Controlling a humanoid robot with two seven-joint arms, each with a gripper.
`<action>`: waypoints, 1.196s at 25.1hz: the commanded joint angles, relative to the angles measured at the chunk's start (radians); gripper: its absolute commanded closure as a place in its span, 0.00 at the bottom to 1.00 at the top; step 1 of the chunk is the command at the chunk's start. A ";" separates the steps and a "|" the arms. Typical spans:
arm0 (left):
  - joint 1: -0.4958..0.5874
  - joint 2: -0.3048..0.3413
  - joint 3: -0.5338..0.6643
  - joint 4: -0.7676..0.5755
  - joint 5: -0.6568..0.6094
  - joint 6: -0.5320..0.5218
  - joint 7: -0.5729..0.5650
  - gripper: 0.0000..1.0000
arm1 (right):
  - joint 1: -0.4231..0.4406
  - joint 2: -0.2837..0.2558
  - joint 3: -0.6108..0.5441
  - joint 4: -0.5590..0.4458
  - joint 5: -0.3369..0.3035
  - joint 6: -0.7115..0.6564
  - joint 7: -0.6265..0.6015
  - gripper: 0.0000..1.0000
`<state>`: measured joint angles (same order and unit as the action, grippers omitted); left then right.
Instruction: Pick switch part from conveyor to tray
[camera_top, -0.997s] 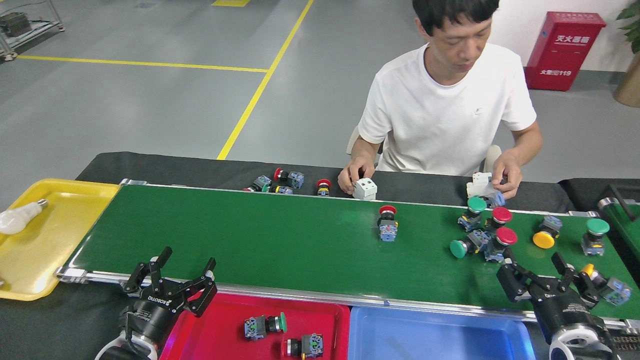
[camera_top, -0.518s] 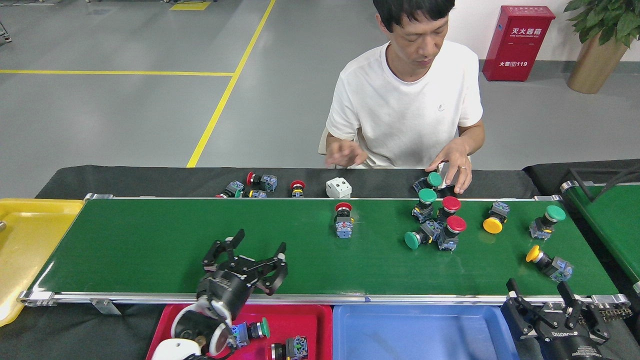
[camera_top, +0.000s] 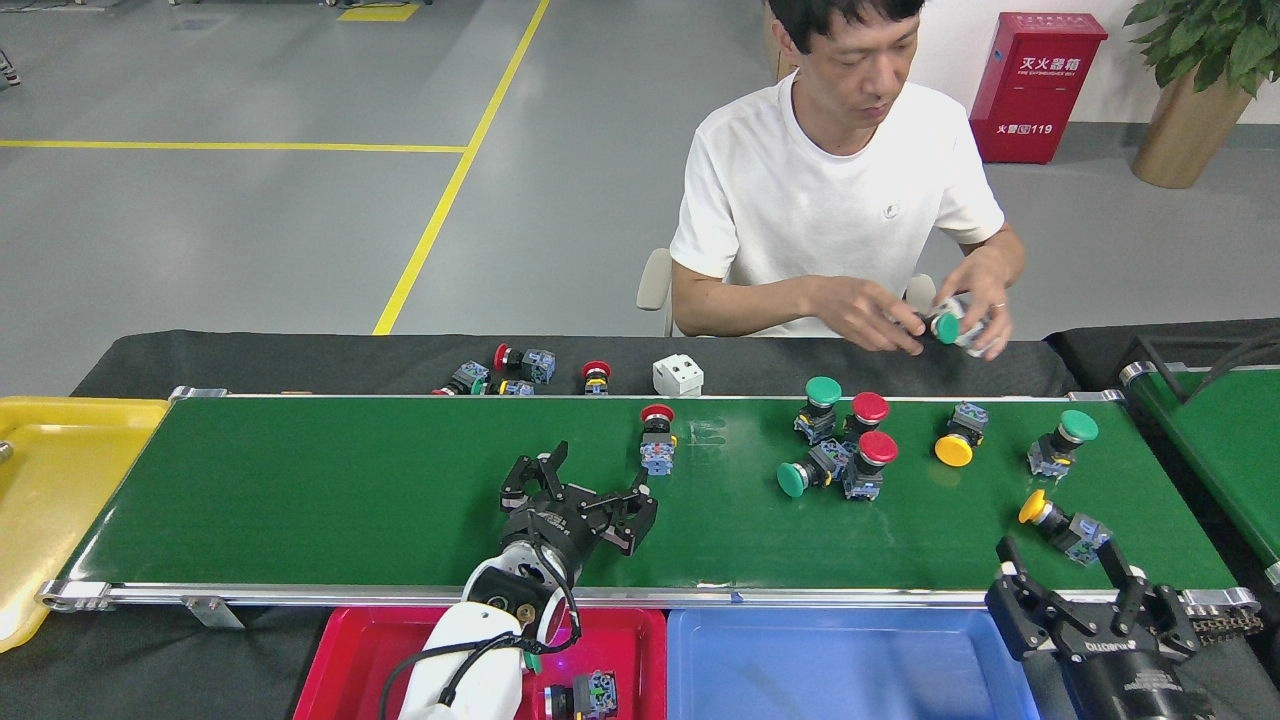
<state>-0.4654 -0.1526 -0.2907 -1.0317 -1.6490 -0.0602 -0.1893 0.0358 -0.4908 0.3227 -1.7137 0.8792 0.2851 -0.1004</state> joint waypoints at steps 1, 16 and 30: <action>-0.038 -0.005 -0.008 0.016 0.018 0.005 0.007 0.00 | -0.048 0.011 0.059 0.006 0.015 0.031 0.022 0.03; -0.229 -0.010 -0.051 0.308 0.147 0.025 0.019 0.30 | -0.566 0.270 0.378 0.529 -0.009 0.091 0.166 0.03; -0.171 0.008 -0.044 0.101 0.166 -0.152 0.019 0.91 | -0.631 0.310 0.288 0.752 -0.012 -0.130 0.159 0.44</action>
<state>-0.6320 -0.1496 -0.3391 -0.8909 -1.4871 -0.1645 -0.1752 -0.5762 -0.1655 0.6221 -0.9675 0.8655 0.2026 0.0595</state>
